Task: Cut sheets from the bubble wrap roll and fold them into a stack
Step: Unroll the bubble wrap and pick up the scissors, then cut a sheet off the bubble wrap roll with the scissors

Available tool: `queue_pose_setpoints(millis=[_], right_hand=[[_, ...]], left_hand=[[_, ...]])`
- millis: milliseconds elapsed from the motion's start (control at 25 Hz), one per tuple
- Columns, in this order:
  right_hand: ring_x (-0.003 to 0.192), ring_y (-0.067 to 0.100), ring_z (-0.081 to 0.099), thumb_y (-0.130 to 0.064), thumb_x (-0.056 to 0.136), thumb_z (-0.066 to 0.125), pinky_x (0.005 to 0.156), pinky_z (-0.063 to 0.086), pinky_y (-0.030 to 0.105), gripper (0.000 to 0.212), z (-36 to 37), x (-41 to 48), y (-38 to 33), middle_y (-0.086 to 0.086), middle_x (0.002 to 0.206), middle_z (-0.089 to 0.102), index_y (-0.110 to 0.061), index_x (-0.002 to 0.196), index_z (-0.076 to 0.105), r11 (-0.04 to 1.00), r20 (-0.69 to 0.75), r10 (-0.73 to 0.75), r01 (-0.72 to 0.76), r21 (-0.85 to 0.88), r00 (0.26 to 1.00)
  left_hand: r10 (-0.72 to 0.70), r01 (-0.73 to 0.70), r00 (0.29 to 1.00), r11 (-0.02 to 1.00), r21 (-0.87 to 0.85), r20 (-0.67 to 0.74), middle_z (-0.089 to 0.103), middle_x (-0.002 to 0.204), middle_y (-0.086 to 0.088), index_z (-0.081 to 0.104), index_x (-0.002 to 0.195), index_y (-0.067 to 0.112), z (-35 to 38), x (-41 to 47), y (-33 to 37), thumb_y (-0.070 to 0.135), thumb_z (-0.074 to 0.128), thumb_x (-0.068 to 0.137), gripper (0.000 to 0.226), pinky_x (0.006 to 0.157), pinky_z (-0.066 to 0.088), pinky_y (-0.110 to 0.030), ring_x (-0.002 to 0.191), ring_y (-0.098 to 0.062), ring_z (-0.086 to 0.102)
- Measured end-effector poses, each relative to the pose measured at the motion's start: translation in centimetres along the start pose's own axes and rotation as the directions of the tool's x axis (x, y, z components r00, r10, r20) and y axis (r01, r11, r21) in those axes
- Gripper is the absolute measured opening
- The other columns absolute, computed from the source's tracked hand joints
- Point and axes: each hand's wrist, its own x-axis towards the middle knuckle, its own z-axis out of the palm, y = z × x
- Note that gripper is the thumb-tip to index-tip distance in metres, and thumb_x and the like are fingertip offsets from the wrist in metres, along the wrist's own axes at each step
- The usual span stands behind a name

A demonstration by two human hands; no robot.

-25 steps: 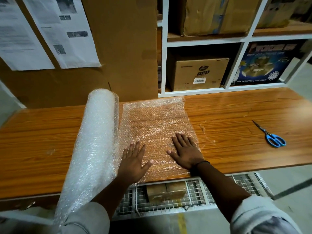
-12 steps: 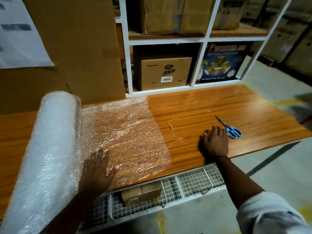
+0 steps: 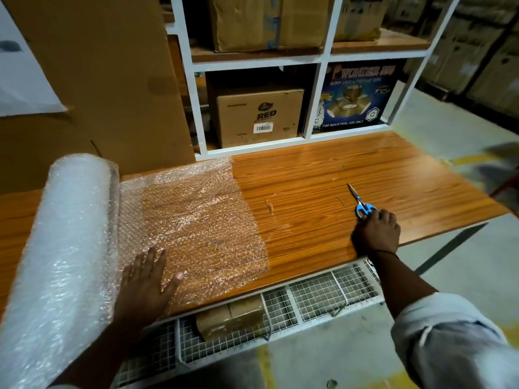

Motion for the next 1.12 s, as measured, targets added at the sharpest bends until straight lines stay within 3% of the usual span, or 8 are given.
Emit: queue_pose_setpoints(millis=[120,360,520,760,1000,1120], right_hand=[[0.11,0.042,0.054,-0.026,0.091,0.062,0.09,0.045,0.052,0.027,-0.9,-0.1,-1.2,0.023,0.11,0.063,-0.001,0.102,0.062,0.998,0.01,-0.061,0.061,-0.017,0.998],[0.111,0.042,0.056,-0.028,0.09,0.061,0.091,0.044,0.05,0.028,-2.2,0.1,-2.8,0.02,0.113,0.066,-0.005,0.106,0.063,0.998,0.044,-0.062,0.062,-0.004,0.997],[0.11,0.04,0.059,-0.036,0.094,0.056,0.092,0.044,0.049,0.031,-3.1,-0.9,-4.3,0.017,0.111,0.065,-0.01,0.109,0.065,0.992,0.086,-0.129,0.128,0.021,0.988],[0.108,0.043,0.064,-0.031,0.098,0.057,0.088,0.05,0.045,0.035,-5.0,-3.9,-6.6,0.023,0.119,0.062,-0.006,0.122,0.062,0.977,0.218,-0.192,0.166,0.135,0.957],[0.117,0.043,0.06,-0.028,0.1,0.057,0.09,0.052,0.046,0.043,-6.4,-7.0,-7.2,0.024,0.131,0.055,-0.004,0.133,0.046,0.978,0.393,-0.208,0.176,0.116,0.896],[0.112,0.042,0.063,-0.027,0.096,0.065,0.088,0.051,0.04,0.05,-6.7,-8.8,-7.1,0.025,0.127,0.059,-0.003,0.137,0.048,0.941,0.424,-0.234,0.094,0.326,0.875]], left_hand=[[-0.006,0.006,1.0,1.0,0.005,0.001,0.002,0.172,-0.001,0.009,0.165,0.035,0.0,0.0,0.2,0.087,0.009,0.088,0.093,0.127,0.002,-0.054,0.159,-0.03,0.002],[-0.031,0.031,1.0,1.0,0.002,0.008,-0.004,0.172,-0.009,0.01,0.165,0.027,-1.1,0.6,4.2,0.087,0.005,0.087,0.098,0.126,-0.005,-0.056,0.158,-0.036,-0.003],[0.155,-0.155,0.988,0.988,0.021,-0.003,-0.01,0.171,-0.008,0.004,0.165,0.029,-1.0,3.1,14.0,0.082,0.012,0.095,0.087,0.125,-0.005,-0.057,0.157,-0.034,-0.007],[0.384,-0.392,0.914,0.919,0.039,0.135,-0.013,0.172,-0.006,-0.001,0.165,0.031,0.7,6.0,25.9,0.083,0.013,0.094,0.089,0.126,-0.005,-0.055,0.157,-0.031,-0.015],[0.417,-0.433,0.886,0.901,0.04,0.205,-0.017,0.171,-0.008,-0.004,0.165,0.028,3.7,6.3,28.8,0.081,0.018,0.093,0.092,0.124,-0.009,-0.054,0.157,-0.035,-0.014],[0.386,-0.387,0.914,0.922,-0.022,0.125,-0.009,0.172,-0.008,0.001,0.165,0.029,3.3,5.3,27.1,0.082,0.02,0.093,0.092,0.125,-0.004,-0.054,0.158,-0.034,-0.008]])
